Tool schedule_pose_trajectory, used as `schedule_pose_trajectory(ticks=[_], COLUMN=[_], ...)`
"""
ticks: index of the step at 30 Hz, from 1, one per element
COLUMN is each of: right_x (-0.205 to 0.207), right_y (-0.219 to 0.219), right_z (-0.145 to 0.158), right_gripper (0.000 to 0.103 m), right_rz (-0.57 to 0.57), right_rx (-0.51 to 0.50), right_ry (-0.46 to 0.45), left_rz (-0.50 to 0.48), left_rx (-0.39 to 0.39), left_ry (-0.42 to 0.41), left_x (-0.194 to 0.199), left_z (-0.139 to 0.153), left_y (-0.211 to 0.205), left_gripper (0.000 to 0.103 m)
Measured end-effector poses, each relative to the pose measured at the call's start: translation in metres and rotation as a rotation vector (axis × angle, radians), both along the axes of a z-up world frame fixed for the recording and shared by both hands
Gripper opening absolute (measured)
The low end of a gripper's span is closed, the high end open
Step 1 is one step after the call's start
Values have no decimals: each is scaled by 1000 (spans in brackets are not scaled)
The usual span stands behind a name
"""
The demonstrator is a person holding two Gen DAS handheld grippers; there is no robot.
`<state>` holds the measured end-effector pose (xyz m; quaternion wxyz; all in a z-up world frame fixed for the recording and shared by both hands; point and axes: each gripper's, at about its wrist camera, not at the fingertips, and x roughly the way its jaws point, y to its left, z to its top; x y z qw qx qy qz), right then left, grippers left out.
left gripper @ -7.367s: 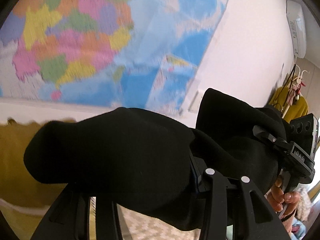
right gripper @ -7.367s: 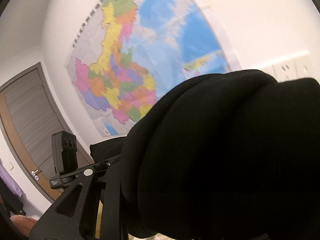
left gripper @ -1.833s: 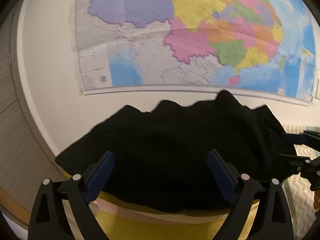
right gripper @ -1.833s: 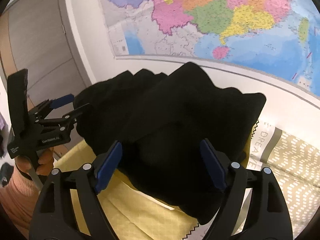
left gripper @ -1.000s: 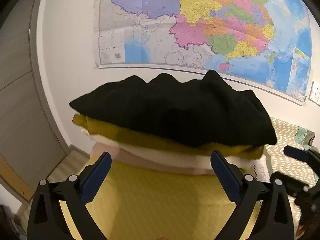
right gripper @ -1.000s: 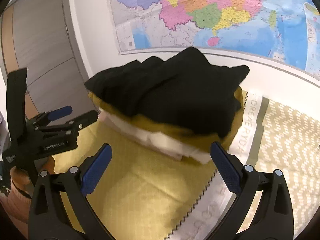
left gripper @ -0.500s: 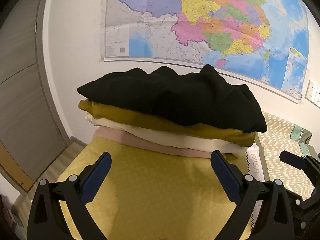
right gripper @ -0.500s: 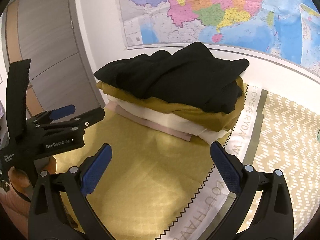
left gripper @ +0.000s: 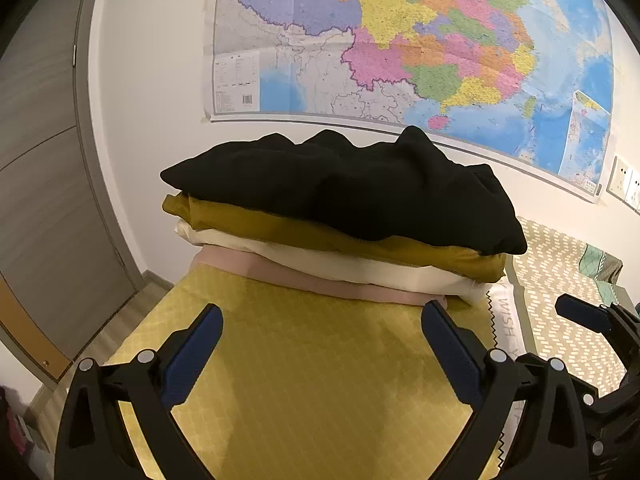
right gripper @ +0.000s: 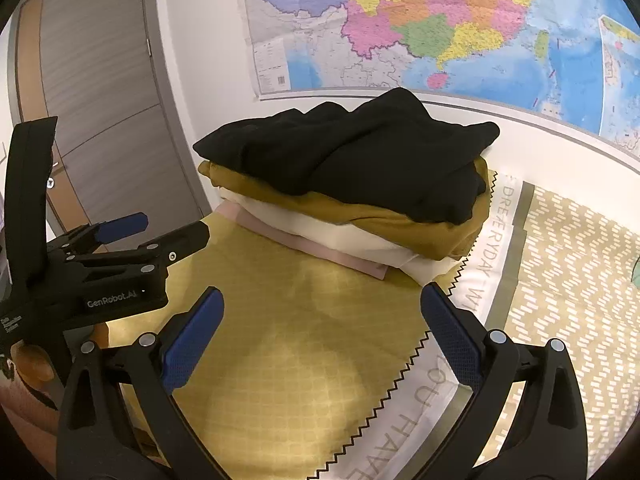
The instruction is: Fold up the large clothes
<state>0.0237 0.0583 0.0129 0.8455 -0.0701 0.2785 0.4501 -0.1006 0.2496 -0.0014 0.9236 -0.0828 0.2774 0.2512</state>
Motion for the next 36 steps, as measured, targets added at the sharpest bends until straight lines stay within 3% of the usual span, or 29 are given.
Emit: schedule_pose_trajectory(ticks=[36], right_x=[-1], right_y=[-5], right_z=[-3], right_gripper=[97], right_rz=[-15], right_rx=[10], right_ry=[23], left_rz=[-14], left_rx=[3], left_ry=[6], left_x=[-3], left_z=[-2], left_y=[-7], left_gripper=[96])
